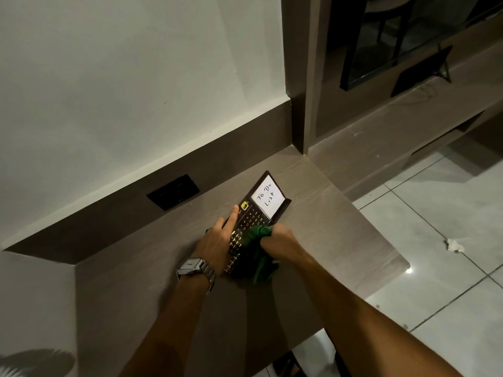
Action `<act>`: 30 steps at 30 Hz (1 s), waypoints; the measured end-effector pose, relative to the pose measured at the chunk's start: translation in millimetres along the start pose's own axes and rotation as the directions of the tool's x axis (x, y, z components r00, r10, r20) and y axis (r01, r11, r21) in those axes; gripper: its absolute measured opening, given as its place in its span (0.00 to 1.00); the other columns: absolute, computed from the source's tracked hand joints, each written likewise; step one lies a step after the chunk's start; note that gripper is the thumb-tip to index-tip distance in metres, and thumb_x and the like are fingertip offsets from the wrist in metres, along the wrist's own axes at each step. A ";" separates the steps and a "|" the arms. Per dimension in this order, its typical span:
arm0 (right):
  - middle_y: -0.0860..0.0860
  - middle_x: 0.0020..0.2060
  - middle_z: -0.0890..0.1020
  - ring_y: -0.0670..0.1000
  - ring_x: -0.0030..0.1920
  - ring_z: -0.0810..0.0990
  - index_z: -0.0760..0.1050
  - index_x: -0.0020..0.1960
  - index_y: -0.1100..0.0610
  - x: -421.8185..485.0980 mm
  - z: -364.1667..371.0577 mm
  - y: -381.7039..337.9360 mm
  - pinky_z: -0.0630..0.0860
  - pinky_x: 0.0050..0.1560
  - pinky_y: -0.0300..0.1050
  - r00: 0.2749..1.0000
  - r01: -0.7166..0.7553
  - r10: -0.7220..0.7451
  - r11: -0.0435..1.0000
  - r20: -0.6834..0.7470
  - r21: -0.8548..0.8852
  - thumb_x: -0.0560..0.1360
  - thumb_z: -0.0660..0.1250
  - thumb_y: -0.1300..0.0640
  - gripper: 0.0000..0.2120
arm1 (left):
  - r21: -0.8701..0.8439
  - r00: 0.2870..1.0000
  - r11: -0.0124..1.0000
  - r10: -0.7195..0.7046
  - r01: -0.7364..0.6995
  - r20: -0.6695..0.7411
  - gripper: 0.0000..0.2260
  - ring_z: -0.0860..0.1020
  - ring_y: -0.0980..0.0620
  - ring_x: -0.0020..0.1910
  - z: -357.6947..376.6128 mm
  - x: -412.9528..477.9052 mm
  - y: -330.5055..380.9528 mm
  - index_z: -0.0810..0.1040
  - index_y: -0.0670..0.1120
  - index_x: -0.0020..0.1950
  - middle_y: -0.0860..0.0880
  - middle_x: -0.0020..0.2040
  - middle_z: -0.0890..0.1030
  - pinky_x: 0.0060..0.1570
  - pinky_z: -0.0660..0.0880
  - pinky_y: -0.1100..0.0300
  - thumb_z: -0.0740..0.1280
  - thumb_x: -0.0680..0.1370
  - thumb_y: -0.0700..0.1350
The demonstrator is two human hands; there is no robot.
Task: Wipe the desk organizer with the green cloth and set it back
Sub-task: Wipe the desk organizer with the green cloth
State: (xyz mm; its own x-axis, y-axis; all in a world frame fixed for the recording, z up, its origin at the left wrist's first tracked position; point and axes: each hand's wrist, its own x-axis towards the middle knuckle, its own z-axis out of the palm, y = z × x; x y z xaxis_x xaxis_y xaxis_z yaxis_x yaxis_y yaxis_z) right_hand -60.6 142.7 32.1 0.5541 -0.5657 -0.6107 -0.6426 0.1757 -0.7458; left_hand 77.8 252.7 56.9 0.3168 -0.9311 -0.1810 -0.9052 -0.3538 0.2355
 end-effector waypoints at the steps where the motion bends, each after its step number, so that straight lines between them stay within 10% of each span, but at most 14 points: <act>1: 0.52 0.36 0.79 0.47 0.35 0.78 0.75 0.42 0.58 2.5 -5.5 0.5 0.74 0.25 0.37 0.996 0.004 0.001 0.998 -0.090 0.063 0.74 0.62 0.66 0.06 | 0.006 1.000 1.000 0.003 -0.003 -0.005 0.45 0.77 0.47 0.50 0.5 -0.1 0.6 0.39 0.49 0.76 0.42 0.61 0.71 0.51 0.79 0.51 0.70 0.74 0.35; 4: 0.52 0.38 0.79 0.44 0.31 0.76 0.76 0.51 0.61 8.9 -15.9 7.3 0.68 0.20 0.31 0.912 -0.022 0.059 0.995 -0.405 0.094 0.77 0.63 0.63 0.05 | 0.010 1.000 1.000 0.010 -0.010 -0.013 0.45 0.77 0.46 0.51 0.8 0.1 -1.2 0.39 0.48 0.76 0.41 0.63 0.70 0.51 0.78 0.51 0.71 0.74 0.37; 10: 0.49 0.38 0.82 0.45 0.35 0.82 0.78 0.44 0.54 6.7 -2.6 -7.9 0.75 0.26 0.33 0.985 0.171 -0.171 0.985 -0.005 -0.031 0.72 0.63 0.66 0.09 | -0.012 1.000 1.000 0.018 -0.019 -0.017 0.47 0.78 0.45 0.49 2.5 -1.6 -3.8 0.35 0.51 0.73 0.41 0.62 0.71 0.49 0.79 0.50 0.72 0.73 0.38; 17: 0.55 0.60 0.73 0.54 0.58 0.75 0.74 0.62 0.58 6.3 14.6 -1.2 0.77 0.57 0.50 0.977 0.179 -0.203 0.940 -0.057 -0.290 0.75 0.66 0.61 0.15 | -0.028 1.000 0.999 0.022 -0.022 -0.019 0.46 0.77 0.45 0.50 4.7 -1.5 -3.8 0.38 0.51 0.75 0.41 0.61 0.71 0.51 0.78 0.50 0.72 0.73 0.38; 24: 0.57 0.57 0.77 0.55 0.57 0.78 0.78 0.57 0.60 1.1 7.5 5.8 0.78 0.58 0.50 0.975 0.212 -0.223 0.937 -0.009 -0.278 0.74 0.65 0.65 0.13 | -0.055 1.000 0.998 -0.007 0.006 -0.010 0.44 0.77 0.44 0.50 4.2 0.4 -2.5 0.41 0.49 0.76 0.41 0.60 0.71 0.51 0.77 0.50 0.71 0.73 0.38; 27: 0.56 0.44 0.83 0.51 0.43 0.83 0.79 0.43 0.56 4.4 -1.1 2.5 0.84 0.47 0.50 0.981 0.166 -0.158 0.983 0.110 -0.072 0.72 0.62 0.68 0.10 | -0.048 1.000 0.999 -0.013 0.012 -0.014 0.46 0.77 0.44 0.50 2.9 0.9 -2.8 0.40 0.50 0.76 0.41 0.61 0.71 0.51 0.78 0.48 0.72 0.73 0.38; 30: 0.57 0.46 0.84 0.54 0.43 0.84 0.79 0.49 0.57 8.6 -14.1 10.6 0.83 0.36 0.45 1.000 -0.016 0.016 0.987 -0.002 0.159 0.73 0.61 0.68 0.11 | -0.024 1.000 1.000 -0.001 0.001 -0.025 0.47 0.77 0.46 0.48 5.3 0.7 -4.1 0.37 0.51 0.74 0.42 0.60 0.71 0.49 0.79 0.51 0.71 0.73 0.36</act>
State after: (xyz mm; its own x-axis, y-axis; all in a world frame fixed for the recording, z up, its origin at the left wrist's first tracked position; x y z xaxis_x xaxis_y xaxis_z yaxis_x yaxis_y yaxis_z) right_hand -70.1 128.3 22.7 0.5424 -0.5642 -0.6224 -0.5593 0.3103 -0.7687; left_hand 80.2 253.9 50.8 0.3249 -0.9326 -0.1572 -0.8980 -0.3563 0.2581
